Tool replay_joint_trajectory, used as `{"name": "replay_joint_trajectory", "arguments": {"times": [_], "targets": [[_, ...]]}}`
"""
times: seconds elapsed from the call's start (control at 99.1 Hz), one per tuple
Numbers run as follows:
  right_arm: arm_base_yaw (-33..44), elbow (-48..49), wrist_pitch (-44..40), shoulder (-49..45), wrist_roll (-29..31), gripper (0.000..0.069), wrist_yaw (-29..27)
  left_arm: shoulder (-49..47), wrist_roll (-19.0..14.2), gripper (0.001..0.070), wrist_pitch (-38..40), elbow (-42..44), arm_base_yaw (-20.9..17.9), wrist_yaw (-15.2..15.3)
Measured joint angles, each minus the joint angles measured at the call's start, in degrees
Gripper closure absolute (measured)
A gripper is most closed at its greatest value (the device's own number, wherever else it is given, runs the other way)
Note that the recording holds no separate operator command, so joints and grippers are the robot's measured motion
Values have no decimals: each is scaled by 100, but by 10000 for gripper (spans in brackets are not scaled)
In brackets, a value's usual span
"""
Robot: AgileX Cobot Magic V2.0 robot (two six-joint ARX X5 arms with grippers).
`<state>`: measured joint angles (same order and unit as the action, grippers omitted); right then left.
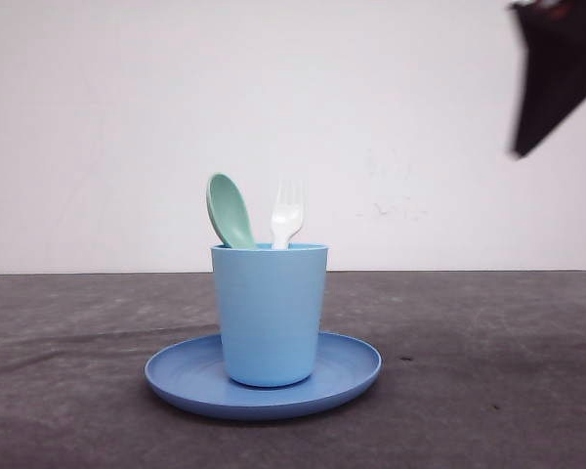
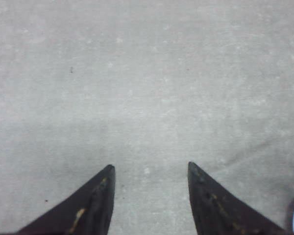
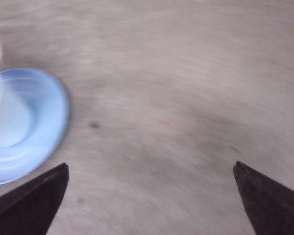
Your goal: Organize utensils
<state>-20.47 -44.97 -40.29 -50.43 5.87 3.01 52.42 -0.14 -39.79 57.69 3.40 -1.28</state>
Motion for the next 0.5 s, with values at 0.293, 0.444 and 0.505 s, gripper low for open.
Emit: {"name": "replay_joint_trajectory", "arguments": {"times": [0.293,0.444,0.505], "targets": [[1362,-413,-979,271,-170,11,-2,0,-9,436,-166,0,208,-44],[1508,-415,-1115,269,-251,11,2,-70,-9,436,-389,0,385,-44],[1508,-415,-1128,269,-264,11,7,-168,-13,436,-420,0,457,-44]]}}
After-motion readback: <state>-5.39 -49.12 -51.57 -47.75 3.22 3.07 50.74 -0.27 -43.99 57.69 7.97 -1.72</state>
